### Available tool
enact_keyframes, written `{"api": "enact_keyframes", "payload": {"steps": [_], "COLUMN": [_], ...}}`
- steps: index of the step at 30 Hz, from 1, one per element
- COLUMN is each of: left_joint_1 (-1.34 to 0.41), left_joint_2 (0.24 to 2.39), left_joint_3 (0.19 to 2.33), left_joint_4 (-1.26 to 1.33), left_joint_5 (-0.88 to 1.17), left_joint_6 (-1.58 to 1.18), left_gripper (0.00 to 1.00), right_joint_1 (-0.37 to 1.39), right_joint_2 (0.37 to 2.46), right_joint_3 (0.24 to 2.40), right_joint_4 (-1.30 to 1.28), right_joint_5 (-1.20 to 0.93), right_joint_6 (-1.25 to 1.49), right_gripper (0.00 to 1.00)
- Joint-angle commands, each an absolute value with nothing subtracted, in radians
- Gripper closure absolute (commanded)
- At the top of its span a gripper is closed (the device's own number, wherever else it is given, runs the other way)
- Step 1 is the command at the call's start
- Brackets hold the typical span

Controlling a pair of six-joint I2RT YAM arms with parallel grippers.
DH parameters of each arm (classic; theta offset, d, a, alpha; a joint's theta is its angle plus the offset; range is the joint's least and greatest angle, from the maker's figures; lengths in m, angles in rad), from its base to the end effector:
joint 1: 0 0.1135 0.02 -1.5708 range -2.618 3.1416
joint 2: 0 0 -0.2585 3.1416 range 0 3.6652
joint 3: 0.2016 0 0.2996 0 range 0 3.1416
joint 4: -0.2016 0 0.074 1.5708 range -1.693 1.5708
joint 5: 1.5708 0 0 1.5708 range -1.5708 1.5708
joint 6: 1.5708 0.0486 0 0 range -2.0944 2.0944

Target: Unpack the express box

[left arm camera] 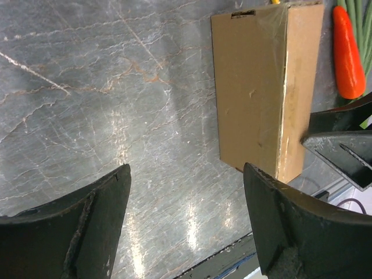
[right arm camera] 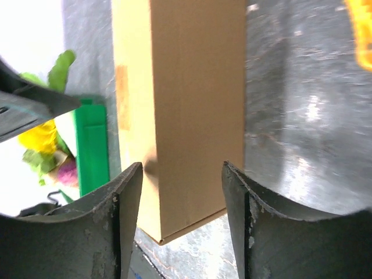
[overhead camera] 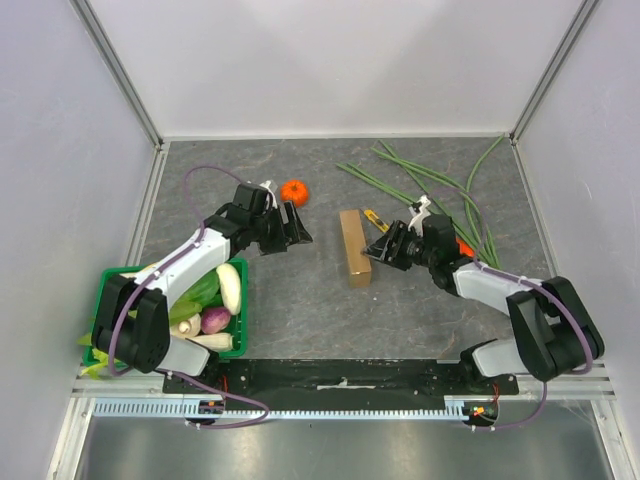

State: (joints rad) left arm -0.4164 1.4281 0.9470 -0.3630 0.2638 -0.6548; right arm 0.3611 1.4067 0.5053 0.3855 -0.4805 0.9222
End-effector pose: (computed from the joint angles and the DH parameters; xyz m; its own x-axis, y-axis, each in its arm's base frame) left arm 0.3164 -0.1538 0.1963 -0.8764 -0.2552 -0.4083 0.0191 0.8288 -0.5592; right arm 0.2810 0.1301 0.1178 -0.8282 0.4426 -0.3437 -0.0487 0.5542 0.8310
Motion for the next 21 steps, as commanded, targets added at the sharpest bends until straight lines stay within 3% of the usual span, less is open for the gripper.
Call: {"api": "enact_keyframes", "payload": {"steps": [1, 7, 11, 15, 21], "left_joint_1": [-0.414, -0.413, -0.413, -0.413, -0.413], "left_joint_2": [1.408, 1.361, 1.348, 1.345, 1.322], "left_joint_3": [1.003, 1.009, 1.031, 1.061, 1.068], "left_joint_4": [-0.356, -0.367, -0.390, -0.443, -0.472], "left_joint_5": [0.239, 0.183, 0.155, 0.109, 0.072], "left_joint_6": [-0.640, -0.618, -0.601, -0.569, -0.552], "left_gripper": [0.17, 0.16, 0.14, 0.02, 0.02], "right_joint_1": [0.342, 0.342, 0.389, 0.520, 0.676], "right_joint_2": [1.306, 1.221, 1.288, 1.359, 1.541], "right_joint_3": [0.629, 0.797, 0.938, 1.066, 1.198], "right_joint_4": [0.083, -0.079, -0.214, -0.323, -0.428], "right_joint_5": [-0.279, -0.167, -0.071, 0.133, 0.282], "right_joint_6": [0.848, 0.709, 0.608, 0.555, 0.552], "right_gripper": [0.34, 0.02, 0.02, 0.02, 0.02]}}
